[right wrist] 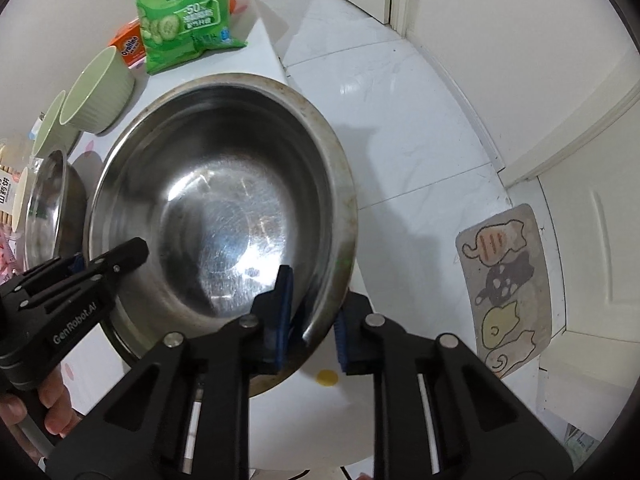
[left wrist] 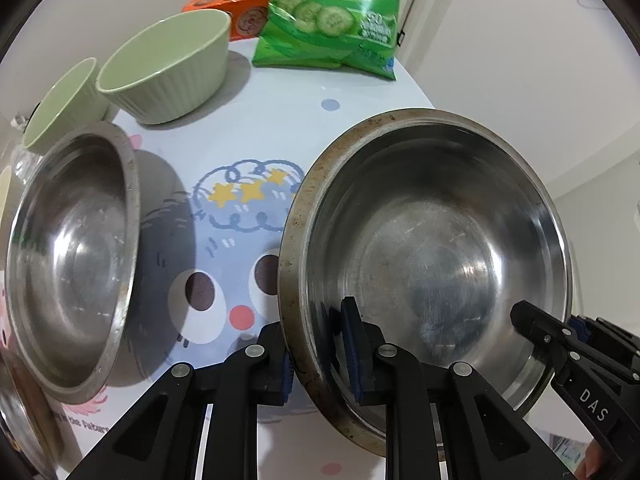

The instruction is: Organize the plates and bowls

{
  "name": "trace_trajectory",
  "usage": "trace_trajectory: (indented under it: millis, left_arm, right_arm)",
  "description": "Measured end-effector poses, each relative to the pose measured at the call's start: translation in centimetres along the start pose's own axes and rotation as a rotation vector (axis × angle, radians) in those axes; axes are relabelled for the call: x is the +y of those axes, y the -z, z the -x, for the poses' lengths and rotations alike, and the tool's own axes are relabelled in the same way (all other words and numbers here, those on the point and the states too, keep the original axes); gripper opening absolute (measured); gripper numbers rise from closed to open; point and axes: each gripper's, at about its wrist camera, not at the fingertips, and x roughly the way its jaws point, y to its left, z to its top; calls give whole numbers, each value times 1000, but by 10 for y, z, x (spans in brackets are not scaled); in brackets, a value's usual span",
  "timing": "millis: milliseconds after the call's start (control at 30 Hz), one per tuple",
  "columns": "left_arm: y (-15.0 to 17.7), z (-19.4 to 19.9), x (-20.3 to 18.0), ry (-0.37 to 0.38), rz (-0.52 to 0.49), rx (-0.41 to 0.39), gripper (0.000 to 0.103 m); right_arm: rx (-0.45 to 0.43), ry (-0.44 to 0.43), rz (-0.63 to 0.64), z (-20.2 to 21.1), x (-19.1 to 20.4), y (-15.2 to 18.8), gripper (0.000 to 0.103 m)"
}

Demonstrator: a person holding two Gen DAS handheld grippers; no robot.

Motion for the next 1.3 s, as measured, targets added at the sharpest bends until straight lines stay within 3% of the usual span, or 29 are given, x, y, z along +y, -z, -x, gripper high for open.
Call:
trace_trajectory:
  millis: [267,533,900,1100,1300]
  left_arm:
    - [32,24,21,1,26,-45,20]
    - [95,60,56,-16,72,-38,20]
    - [177,81,148,-90,204,-1,20]
    - [193,79,170,-117,223,-6,21]
    - [197,76,180,-93,233,-17,21]
  right_arm:
    - [-30,-7,26,16,10,10,21]
    - [-16,-12,107,36,47,62,21]
    - [61,-72,259,18,128,123,22]
    - [74,-80,302,-1,158,134,22]
    - [54,-62,322,-2,170,143,23]
